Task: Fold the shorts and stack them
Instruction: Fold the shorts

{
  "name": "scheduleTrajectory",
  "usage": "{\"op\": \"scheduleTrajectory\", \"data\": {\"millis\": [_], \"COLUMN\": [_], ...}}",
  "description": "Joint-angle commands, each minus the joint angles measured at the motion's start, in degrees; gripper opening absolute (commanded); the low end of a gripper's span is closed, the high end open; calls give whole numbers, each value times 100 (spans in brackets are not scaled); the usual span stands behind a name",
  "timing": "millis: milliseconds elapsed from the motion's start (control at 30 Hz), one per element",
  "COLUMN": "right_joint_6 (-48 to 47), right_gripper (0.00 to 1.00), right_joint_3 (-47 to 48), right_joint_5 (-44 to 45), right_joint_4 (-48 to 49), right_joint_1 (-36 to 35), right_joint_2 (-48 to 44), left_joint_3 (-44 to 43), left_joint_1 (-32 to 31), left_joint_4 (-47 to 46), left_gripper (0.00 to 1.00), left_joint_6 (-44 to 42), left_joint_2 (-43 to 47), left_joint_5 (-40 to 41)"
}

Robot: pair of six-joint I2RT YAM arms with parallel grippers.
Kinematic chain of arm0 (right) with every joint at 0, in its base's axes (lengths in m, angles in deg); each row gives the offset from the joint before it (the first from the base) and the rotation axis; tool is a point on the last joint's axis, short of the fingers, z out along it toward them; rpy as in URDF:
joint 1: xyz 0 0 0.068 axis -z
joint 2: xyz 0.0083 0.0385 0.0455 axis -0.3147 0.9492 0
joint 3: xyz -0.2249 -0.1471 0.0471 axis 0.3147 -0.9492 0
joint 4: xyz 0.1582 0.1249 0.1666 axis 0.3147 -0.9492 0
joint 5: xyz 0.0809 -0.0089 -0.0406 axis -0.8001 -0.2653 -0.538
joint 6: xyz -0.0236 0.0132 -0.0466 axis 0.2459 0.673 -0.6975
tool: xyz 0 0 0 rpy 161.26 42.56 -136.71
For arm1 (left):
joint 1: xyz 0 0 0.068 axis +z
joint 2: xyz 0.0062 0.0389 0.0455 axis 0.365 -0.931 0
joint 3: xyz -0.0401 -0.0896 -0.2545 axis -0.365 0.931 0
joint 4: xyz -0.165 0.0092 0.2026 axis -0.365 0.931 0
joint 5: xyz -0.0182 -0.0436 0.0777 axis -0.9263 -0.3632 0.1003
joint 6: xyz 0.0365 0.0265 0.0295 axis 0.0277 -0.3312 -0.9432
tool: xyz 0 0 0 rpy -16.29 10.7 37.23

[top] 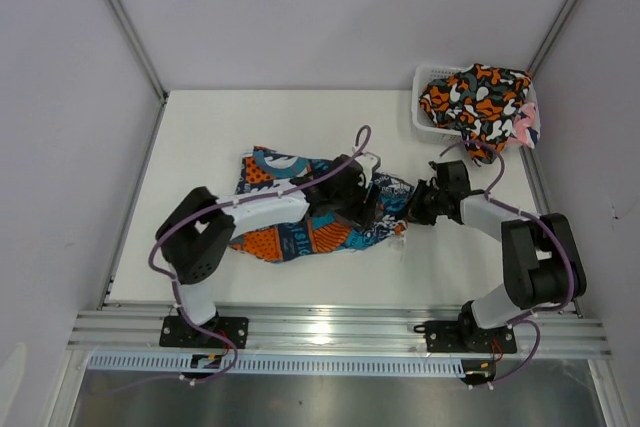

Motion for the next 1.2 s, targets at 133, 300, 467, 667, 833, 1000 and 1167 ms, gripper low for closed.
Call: {"op": "scheduleTrajectory", "data": {"millis": [133, 300, 467, 667, 833, 1000, 1167], "right_joint_6": [-654, -716, -707, -707, -646, -619, -619], "right_gripper": [0, 0, 0, 0, 0, 0, 0], "right_joint_3": [727, 868, 1078, 1413, 1501, 1510, 1790], "right_joint_5": [1431, 1678, 1879, 2029, 2082, 2091, 2091], "right_joint_4": [-2364, -2831, -3287, -3675, -3728, -3702, -3903], "right_joint_1": [20, -7, -68, -340, -463, -560, -631], "right_joint_2": [-800, -1063, -1371, -1565, -1565, -1521, -1565], "left_joint_3": [945, 2379, 1935, 1380, 1116, 704, 115], "left_joint_1": [509, 976, 976, 968, 968, 959, 862], "left_joint_4": [-570, -2538, -2786, -3270, -3568, -3675, -3411], "left_gripper": [75, 77, 76, 74, 73, 72, 71], "left_joint_6": [565, 1505, 1673, 1919, 2165, 2324, 2350], "left_joint_2": [1890, 2342, 1545, 734, 198, -197, -839], "left_joint_5": [285, -163, -181, -207, -277, -260, -84]}}
